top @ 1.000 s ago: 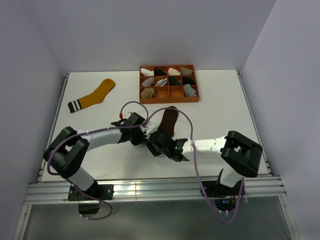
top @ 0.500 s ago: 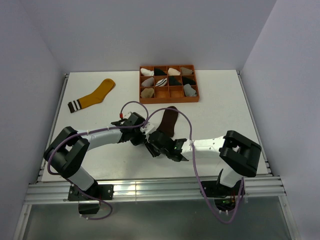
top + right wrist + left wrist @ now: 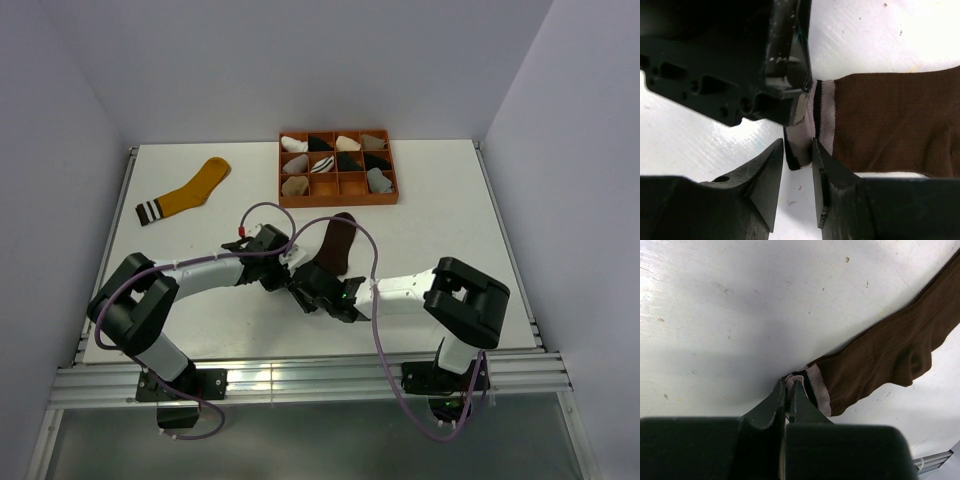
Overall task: Roll the socks
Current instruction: Roll the sock at the center of the board.
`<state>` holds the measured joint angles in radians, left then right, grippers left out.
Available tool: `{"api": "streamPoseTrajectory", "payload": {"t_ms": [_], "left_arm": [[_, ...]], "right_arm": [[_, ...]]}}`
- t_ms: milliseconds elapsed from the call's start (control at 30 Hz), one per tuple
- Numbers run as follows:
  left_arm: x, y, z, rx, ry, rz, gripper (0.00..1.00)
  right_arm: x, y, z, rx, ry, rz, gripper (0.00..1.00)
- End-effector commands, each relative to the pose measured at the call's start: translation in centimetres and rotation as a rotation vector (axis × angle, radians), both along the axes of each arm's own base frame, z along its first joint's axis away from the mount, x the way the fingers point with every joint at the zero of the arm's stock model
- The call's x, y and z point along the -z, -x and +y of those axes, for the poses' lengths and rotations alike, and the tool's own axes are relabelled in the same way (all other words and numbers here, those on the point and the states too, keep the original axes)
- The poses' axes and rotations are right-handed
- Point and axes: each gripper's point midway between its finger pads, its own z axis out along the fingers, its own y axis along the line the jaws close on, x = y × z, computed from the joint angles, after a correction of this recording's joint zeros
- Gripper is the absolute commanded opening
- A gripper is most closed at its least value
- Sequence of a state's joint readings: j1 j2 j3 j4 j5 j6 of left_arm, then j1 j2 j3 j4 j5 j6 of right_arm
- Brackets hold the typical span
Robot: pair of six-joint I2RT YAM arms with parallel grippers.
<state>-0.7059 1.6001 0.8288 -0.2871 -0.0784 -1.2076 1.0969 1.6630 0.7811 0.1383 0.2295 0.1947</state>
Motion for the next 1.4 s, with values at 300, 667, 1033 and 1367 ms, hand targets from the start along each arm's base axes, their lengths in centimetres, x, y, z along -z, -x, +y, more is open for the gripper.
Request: {"api": "streamPoseTrajectory", "payload": {"t_ms": [300,667,1033,1367], "left_arm": [[-0.1,0.4,-0.3,0.013,0.004,0.014,0.0],[-2.8,-0.6,1.4,-0.124,0.089,-0.085,0.38],[-5.0,-0.8,1.1,-0.135,0.233,-0.19,0.57],[-4.4,0.6,-1.6,-0.046,0.297,-0.189,0.53]], "right_arm": [[2.6,0.0,-0.9,0.043,0.112,0.032,0.12],[1.1,0.8,-2.6,0.08,-0.088,0.239,0.0],[-1.2,0.8,-2.4,0.083,-0.524,0.58,0.0],[1.1,0.7,-3.7,0.168,-0.661,0.835,0.0]]}}
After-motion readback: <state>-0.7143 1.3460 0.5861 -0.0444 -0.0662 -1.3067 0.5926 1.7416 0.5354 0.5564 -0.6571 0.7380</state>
